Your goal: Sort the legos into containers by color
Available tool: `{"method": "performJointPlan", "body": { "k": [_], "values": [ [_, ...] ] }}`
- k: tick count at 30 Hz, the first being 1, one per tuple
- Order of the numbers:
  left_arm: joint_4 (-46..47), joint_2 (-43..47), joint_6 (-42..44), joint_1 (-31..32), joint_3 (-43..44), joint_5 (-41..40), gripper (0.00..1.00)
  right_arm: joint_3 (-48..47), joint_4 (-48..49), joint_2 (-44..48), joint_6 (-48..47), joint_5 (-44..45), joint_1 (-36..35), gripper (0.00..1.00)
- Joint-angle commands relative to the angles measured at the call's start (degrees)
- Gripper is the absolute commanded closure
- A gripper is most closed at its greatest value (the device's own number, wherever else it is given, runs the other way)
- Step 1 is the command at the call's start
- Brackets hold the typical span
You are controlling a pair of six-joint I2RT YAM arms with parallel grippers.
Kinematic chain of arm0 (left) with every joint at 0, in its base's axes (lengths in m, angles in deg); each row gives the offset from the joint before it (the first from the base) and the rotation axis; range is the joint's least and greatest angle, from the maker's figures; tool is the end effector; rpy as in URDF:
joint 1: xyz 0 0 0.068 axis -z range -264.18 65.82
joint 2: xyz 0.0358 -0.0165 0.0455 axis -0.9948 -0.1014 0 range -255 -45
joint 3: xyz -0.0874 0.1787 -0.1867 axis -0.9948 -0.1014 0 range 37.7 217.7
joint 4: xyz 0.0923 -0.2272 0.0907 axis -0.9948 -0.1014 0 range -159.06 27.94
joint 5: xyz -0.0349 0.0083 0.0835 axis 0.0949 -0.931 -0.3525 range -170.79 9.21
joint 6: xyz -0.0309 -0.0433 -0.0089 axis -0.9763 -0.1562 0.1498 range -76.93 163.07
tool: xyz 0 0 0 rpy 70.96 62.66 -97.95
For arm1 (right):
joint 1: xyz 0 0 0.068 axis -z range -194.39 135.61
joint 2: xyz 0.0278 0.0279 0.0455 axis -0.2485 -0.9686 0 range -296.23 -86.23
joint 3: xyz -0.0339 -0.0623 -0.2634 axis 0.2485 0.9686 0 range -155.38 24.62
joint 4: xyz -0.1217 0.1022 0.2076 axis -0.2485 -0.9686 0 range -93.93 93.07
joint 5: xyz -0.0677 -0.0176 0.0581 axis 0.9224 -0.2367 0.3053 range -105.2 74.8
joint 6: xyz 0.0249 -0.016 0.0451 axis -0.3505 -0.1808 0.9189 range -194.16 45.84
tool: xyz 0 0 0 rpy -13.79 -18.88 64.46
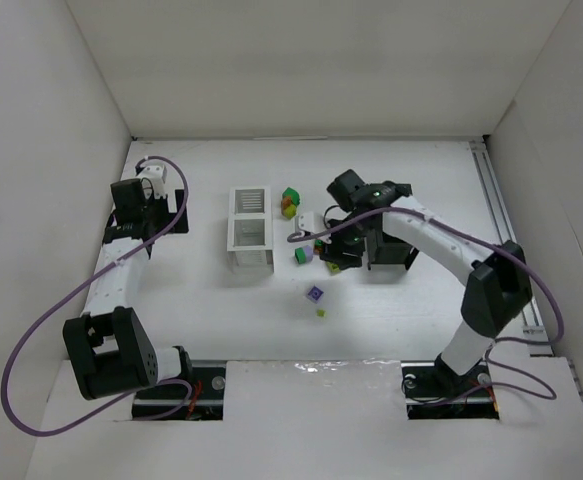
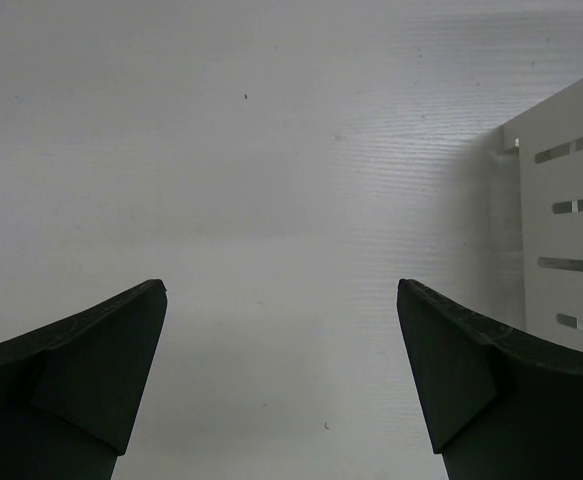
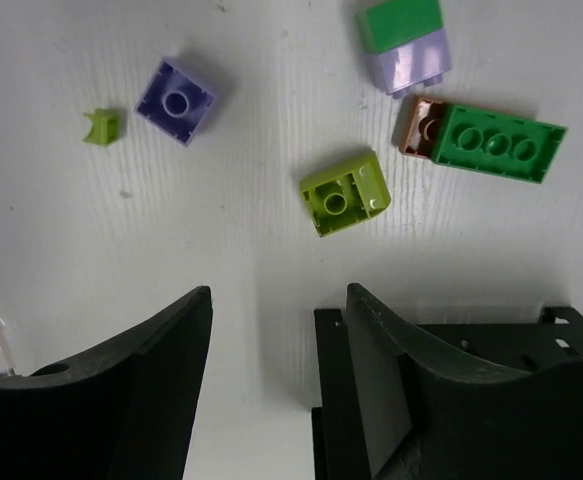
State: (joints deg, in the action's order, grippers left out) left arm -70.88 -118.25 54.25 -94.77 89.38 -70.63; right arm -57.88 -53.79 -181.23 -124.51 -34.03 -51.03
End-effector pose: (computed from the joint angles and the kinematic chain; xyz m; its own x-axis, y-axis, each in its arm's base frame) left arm 0.2841 0.0468 0.2769 -0.4939 0.1019 -0.8635 0.0656 0.9946 0.0798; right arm 0.2604 0.2081 0.2812 0.0261 -0.8889 -0.4574 -0.9968 0.0112 -0.0786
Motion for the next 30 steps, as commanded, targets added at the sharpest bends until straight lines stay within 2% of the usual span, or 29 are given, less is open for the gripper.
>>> {"method": "performJointPlan", "body": {
  "k": [1, 3, 5, 6, 10, 13, 16, 20, 23, 27, 28, 30],
  "values": [
    [0.2, 0.8, 0.9, 0.0, 2.5, 0.9, 0.01, -5.9, -3.4, -6.5, -2.1, 5.6, -0.6, 0.39],
    [0.9, 0.8, 0.9, 0.0, 2.5, 0.3, 0.01, -8.5, -4.1, -10.7, 5.7, 4.4, 0.2, 0.41],
    [1.4, 0.8, 0.9, 0.0, 1.8, -0.5, 0.01, -9.1, -2.6, -10.7, 11.2, 2.8, 0.2, 0.34],
    [2.0, 0.8, 1.5, 0.0, 1.2, -0.5, 0.01, -8.4, -1.6, -10.7, 16.8, 2.8, 0.2, 0.28],
    [3.1, 0.8, 1.5, 0.0, 0.2, -1.6, 0.01, -7.4, 2.8, -10.7, 31.8, 4.0, -0.5, 0.32],
    [3.1, 0.2, 1.5, 0.0, 0.2, -1.6, 0.01, -6.1, 4.0, -11.3, 39.6, 1.7, 1.6, 0.31],
    [3.1, 0.2, 2.0, 0.0, 0.2, -2.1, 0.01, -3.9, 7.1, -10.7, 45.4, 3.6, 2.2, 0.30],
    [3.6, 0.2, 2.0, 0.0, 0.2, -3.6, 0.01, -3.1, 9.2, -11.3, 53.4, 11.3, 0.5, 0.37],
    [3.6, 0.7, 1.3, 0.0, 0.8, -5.8, 0.01, 0.1, 13.9, -10.1, 56.8, 12.1, 0.0, 0.37],
    [4.2, 2.8, 2.6, -2.1, 1.3, -3.4, 0.01, 2.9, 18.2, -7.3, 57.5, 16.3, 0.0, 0.37],
    [5.6, 4.4, 3.8, -3.4, 1.3, -0.7, 0.01, 3.7, 20.2, -6.3, 57.5, 17.3, -0.6, 0.37],
    [6.3, 6.2, 6.9, -3.4, 0.5, -0.7, 0.01, 6.2, 21.7, -3.5, 58.1, 21.4, -0.6, 0.35]
  ]
}}
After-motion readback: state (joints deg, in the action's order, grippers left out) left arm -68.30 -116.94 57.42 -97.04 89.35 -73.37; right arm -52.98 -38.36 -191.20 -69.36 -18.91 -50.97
